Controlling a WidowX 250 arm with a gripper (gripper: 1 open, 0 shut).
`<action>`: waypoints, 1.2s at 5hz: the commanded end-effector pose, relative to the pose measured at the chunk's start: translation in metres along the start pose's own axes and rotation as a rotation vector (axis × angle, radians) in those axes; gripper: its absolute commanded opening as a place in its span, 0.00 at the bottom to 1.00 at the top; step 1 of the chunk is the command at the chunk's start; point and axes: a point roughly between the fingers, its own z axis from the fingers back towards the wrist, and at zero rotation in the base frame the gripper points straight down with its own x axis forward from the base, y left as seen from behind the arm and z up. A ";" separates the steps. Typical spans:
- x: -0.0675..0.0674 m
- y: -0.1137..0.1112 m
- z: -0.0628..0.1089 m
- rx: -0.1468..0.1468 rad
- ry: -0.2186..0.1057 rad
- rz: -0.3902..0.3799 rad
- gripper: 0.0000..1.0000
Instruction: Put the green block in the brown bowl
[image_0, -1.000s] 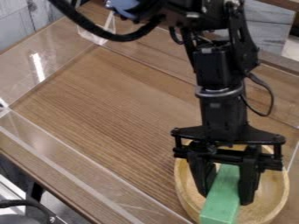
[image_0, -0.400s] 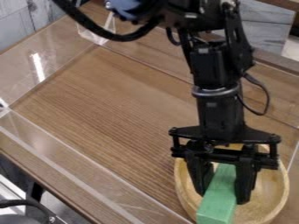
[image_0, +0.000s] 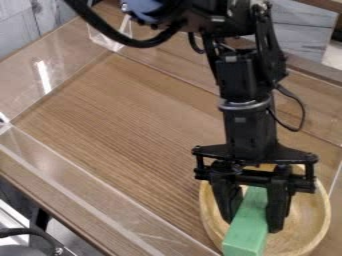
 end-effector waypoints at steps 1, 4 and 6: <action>0.009 -0.006 0.014 -0.025 -0.041 -0.017 0.00; 0.012 -0.004 0.015 -0.033 -0.028 -0.025 0.00; 0.014 -0.003 0.016 -0.037 -0.019 -0.033 0.00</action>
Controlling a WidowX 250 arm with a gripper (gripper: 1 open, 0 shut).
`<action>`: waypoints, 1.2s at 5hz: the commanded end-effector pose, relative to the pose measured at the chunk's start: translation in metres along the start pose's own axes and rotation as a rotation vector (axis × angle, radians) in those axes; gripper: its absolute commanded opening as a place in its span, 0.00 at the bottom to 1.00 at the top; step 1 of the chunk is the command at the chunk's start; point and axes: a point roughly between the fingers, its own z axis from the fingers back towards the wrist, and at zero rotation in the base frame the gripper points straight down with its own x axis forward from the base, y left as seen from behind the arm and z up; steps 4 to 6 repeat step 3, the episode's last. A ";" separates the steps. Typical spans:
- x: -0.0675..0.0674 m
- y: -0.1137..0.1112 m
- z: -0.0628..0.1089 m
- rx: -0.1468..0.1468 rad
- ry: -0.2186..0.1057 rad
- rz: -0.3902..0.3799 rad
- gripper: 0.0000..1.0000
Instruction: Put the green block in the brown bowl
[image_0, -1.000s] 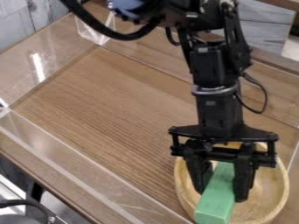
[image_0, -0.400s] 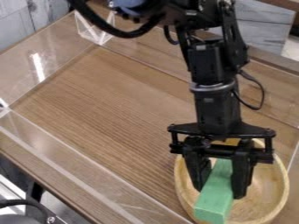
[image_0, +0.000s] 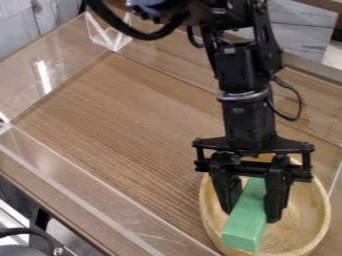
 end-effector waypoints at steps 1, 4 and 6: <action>0.007 -0.007 0.013 -0.023 -0.043 -0.029 0.00; 0.009 -0.007 0.016 -0.030 -0.037 -0.041 0.00; 0.009 -0.007 0.016 -0.030 -0.037 -0.041 0.00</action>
